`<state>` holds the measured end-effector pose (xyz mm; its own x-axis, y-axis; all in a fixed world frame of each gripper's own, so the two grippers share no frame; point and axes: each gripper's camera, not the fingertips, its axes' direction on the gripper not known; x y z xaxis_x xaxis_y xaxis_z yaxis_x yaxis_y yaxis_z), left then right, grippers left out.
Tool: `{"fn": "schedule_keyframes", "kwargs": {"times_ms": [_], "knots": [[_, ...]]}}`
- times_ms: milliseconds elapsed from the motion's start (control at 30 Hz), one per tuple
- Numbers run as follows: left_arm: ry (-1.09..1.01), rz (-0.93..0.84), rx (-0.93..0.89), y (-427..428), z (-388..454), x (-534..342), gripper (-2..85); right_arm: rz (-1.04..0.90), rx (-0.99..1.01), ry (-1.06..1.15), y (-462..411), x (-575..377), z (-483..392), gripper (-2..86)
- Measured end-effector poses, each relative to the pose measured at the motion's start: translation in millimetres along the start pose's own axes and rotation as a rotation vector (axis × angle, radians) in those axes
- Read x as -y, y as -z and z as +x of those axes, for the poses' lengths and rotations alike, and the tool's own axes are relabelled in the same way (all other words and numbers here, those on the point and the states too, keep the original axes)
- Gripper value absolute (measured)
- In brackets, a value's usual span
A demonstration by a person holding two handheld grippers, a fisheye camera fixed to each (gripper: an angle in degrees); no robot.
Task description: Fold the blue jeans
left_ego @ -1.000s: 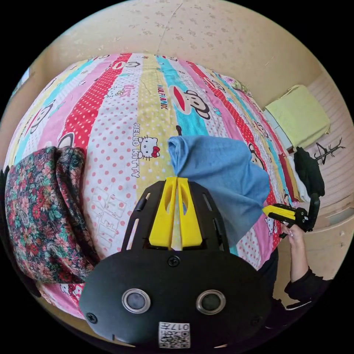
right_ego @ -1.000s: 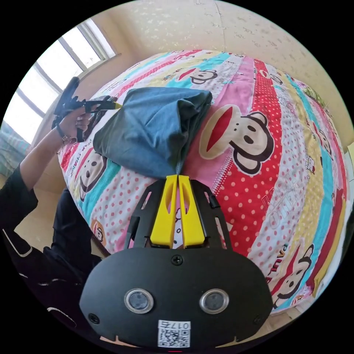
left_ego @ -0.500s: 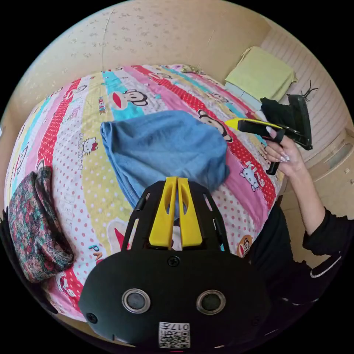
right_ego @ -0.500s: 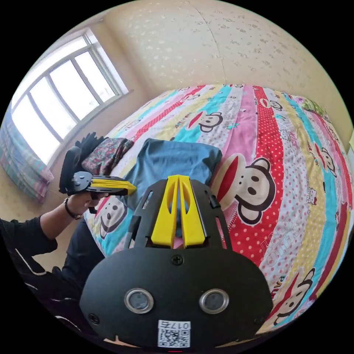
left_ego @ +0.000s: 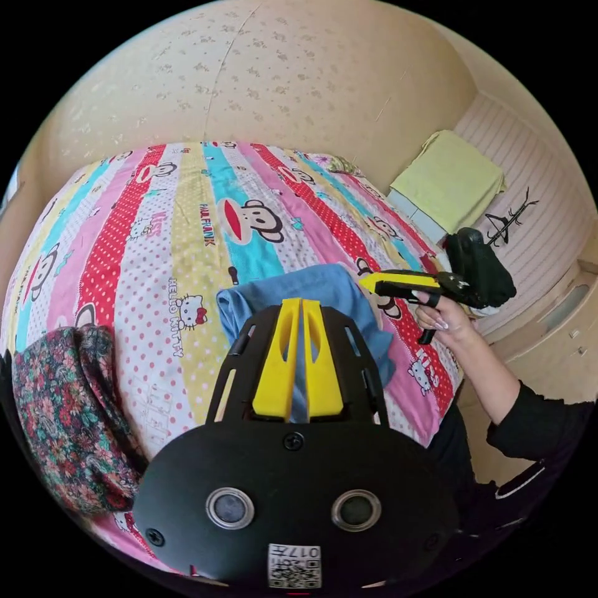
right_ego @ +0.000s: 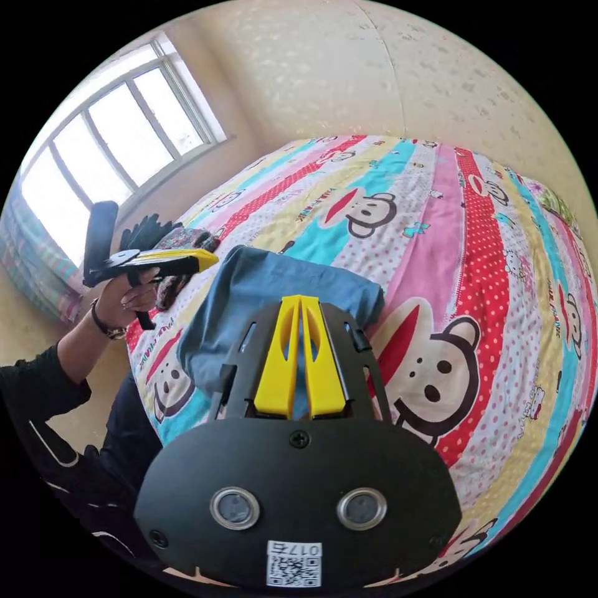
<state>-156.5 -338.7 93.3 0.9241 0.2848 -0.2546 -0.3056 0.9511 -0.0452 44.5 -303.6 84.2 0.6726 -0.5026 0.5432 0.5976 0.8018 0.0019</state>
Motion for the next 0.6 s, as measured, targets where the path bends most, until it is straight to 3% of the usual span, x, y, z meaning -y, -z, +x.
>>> {"fn": "schedule_keyframes", "kwargs": {"times_ms": [67,100,167,367,433,467,500,533,600], "knots": [[-0.044,-0.083,-0.007,-25,-15,10,-0.7,0.079,0.081,-0.051,5,-6,12,0.3],[-0.013,-0.060,-0.042,-21,-25,14,-0.7,0.106,0.120,-0.125,19,-9,18,0.3],[0.031,0.053,0.003,2,-31,12,-0.8,0.250,0.085,-0.072,52,-30,6,0.3],[-0.193,0.219,-0.216,46,9,-66,-1.0,0.382,0.081,-0.018,74,-129,-35,0.3],[-0.243,0.134,-0.077,26,31,-104,-1.0,0.300,0.101,-0.011,41,-139,-38,0.3],[-0.240,0.089,0.000,17,34,-111,-1.0,0.087,0.050,0.007,5,-137,-39,0.3],[-0.261,0.058,0.073,6,35,-125,-1.0,0.064,0.057,0.025,-7,-142,-38,0.2],[-0.256,0.094,0.077,11,30,-135,-1.0,0.075,0.072,0.018,-3,-144,-36,0.2],[-0.210,0.055,0.068,25,24,-133,-1.0,-0.116,0.017,0.011,9,-132,-33,0.3]]}}
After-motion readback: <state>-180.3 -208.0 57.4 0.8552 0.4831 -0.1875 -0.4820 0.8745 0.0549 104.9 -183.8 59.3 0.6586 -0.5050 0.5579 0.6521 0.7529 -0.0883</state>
